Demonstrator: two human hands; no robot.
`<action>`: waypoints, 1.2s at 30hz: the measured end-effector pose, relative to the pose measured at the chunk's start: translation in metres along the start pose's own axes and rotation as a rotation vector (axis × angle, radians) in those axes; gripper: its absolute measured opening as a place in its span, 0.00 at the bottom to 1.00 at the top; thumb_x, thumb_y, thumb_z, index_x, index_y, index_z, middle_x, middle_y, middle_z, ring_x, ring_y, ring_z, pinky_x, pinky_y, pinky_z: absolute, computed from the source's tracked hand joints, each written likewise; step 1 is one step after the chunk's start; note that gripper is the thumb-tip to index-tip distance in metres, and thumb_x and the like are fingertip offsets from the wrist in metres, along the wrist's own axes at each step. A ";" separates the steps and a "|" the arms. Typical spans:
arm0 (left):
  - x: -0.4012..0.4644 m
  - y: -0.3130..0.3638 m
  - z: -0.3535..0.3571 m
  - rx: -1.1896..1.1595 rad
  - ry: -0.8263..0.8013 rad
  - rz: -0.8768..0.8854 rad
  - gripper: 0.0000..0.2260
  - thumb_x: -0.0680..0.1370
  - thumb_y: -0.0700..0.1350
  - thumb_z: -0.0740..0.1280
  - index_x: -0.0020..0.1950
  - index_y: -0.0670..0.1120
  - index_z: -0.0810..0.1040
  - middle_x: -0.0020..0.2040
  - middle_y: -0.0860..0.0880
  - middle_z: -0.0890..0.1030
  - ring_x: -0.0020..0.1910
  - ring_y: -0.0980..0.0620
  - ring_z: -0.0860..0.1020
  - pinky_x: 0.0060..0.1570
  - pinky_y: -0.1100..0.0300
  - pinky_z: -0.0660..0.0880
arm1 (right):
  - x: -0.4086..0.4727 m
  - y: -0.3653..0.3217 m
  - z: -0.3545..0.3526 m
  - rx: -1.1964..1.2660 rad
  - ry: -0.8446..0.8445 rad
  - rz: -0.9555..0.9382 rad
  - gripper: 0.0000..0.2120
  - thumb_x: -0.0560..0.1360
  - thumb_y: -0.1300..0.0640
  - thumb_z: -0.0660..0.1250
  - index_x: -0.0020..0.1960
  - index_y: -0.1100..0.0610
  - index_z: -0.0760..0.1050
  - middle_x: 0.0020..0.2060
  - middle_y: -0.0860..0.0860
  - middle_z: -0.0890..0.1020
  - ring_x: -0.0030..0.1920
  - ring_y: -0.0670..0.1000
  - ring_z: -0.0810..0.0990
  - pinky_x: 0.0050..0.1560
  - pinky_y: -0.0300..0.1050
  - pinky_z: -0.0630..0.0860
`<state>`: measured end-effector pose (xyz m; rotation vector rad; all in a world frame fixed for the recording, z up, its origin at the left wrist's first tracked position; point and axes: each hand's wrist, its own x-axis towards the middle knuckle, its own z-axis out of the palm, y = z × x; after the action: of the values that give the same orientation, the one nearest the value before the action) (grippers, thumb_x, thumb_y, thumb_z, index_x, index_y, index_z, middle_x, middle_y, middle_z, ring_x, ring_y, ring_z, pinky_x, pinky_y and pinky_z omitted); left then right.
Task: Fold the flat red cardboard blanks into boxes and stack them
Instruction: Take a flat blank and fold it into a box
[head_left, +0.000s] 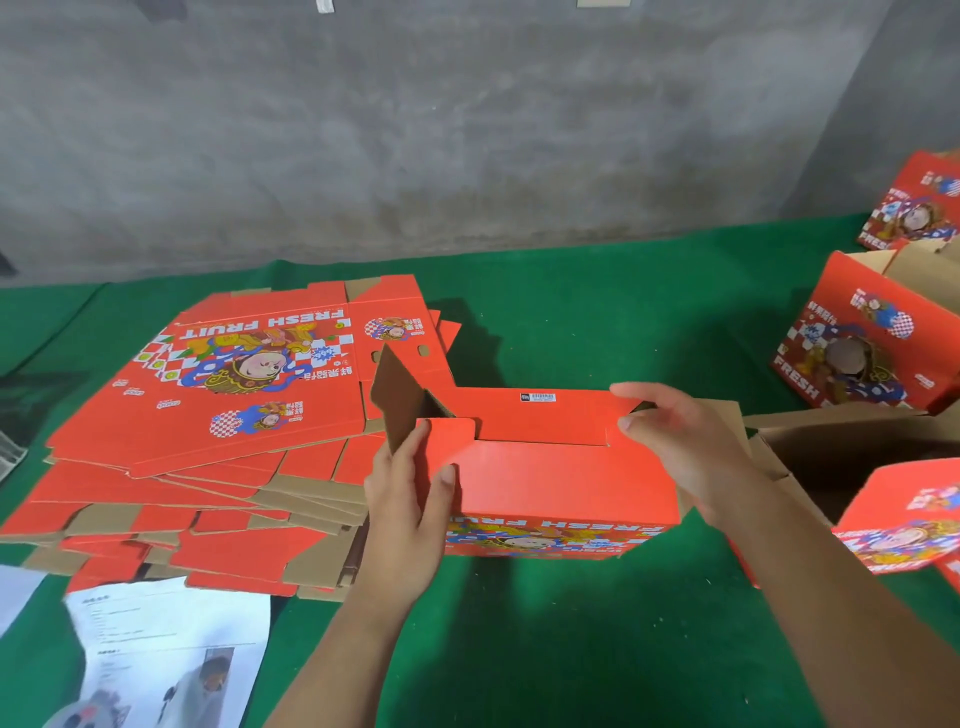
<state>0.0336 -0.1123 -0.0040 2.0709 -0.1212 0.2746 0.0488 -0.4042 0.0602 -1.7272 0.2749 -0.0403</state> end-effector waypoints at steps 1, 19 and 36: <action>-0.001 0.001 0.000 -0.018 0.010 -0.006 0.25 0.84 0.58 0.59 0.81 0.55 0.64 0.74 0.49 0.68 0.78 0.50 0.61 0.78 0.45 0.58 | 0.001 -0.001 -0.001 -0.009 0.015 -0.007 0.15 0.78 0.63 0.70 0.56 0.45 0.84 0.44 0.52 0.83 0.41 0.48 0.82 0.42 0.41 0.76; 0.000 -0.009 0.012 0.006 0.115 -0.089 0.33 0.78 0.64 0.62 0.82 0.60 0.58 0.69 0.61 0.68 0.66 0.58 0.59 0.68 0.54 0.60 | 0.000 -0.001 -0.010 0.427 -0.294 0.230 0.49 0.64 0.48 0.85 0.72 0.22 0.60 0.68 0.53 0.79 0.62 0.62 0.83 0.67 0.67 0.74; 0.008 -0.011 0.020 0.498 0.260 0.198 0.26 0.79 0.38 0.71 0.77 0.48 0.72 0.64 0.46 0.69 0.60 0.39 0.69 0.64 0.51 0.62 | -0.006 0.048 0.032 -0.786 0.333 -0.617 0.10 0.77 0.47 0.71 0.51 0.52 0.75 0.40 0.45 0.79 0.43 0.54 0.80 0.43 0.49 0.73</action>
<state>0.0465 -0.1241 -0.0211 2.4928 -0.1062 0.7552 0.0417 -0.3787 0.0088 -2.5326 -0.0283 -0.7616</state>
